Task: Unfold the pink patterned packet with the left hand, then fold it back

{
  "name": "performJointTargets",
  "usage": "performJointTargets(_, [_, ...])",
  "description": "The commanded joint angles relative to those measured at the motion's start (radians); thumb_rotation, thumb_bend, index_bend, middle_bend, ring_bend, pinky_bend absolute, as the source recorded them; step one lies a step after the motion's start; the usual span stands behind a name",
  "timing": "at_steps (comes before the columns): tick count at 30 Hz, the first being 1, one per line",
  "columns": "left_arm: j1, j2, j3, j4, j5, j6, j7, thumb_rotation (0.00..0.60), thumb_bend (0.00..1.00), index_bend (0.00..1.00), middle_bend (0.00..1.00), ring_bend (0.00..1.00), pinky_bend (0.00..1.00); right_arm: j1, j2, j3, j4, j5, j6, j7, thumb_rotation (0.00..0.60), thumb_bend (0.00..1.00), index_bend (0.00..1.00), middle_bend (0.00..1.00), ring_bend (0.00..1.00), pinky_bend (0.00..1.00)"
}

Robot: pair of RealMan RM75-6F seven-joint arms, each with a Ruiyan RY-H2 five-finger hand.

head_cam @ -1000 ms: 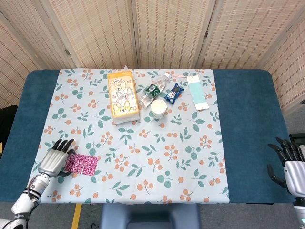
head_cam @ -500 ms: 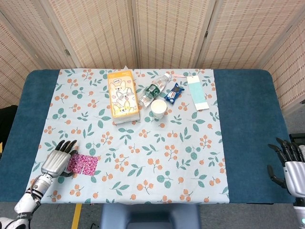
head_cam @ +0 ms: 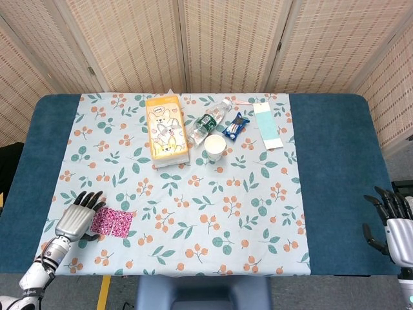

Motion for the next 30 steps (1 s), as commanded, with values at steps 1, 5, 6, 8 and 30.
performJointTargets(1, [-0.001,0.009,0.000,-0.031,0.008,0.001,-0.004,0.519,0.21,0.19,0.00,0.00,0.00,-0.002,0.001,-0.001,0.001,0.000,0.002,0.002,0.600,0.48,0.19,0.09,0.02,0.00])
performJointTargets(5, [-0.006,0.020,0.003,-0.089,0.026,0.003,0.016,0.518,0.21,0.19,0.00,0.00,0.00,-0.005,0.000,-0.001,0.005,0.002,0.005,0.006,0.600,0.48,0.19,0.09,0.02,0.00])
performJointTargets(6, [-0.007,0.019,0.003,-0.108,0.026,0.002,0.026,0.517,0.21,0.20,0.00,0.00,0.00,-0.006,0.000,-0.001,0.007,0.002,0.005,0.009,0.600,0.48,0.19,0.09,0.02,0.00])
performJointTargets(8, [-0.010,0.012,-0.002,-0.135,0.020,0.002,0.049,0.512,0.21,0.20,0.00,0.00,0.00,-0.007,-0.003,-0.001,0.013,0.004,0.005,0.015,0.600,0.48,0.19,0.09,0.02,0.00])
performJointTargets(30, [-0.050,-0.076,-0.038,-0.154,-0.145,-0.040,0.258,0.515,0.21,0.21,0.00,0.00,0.00,-0.009,-0.008,0.002,0.048,0.013,-0.003,0.052,0.600,0.48,0.19,0.09,0.02,0.00])
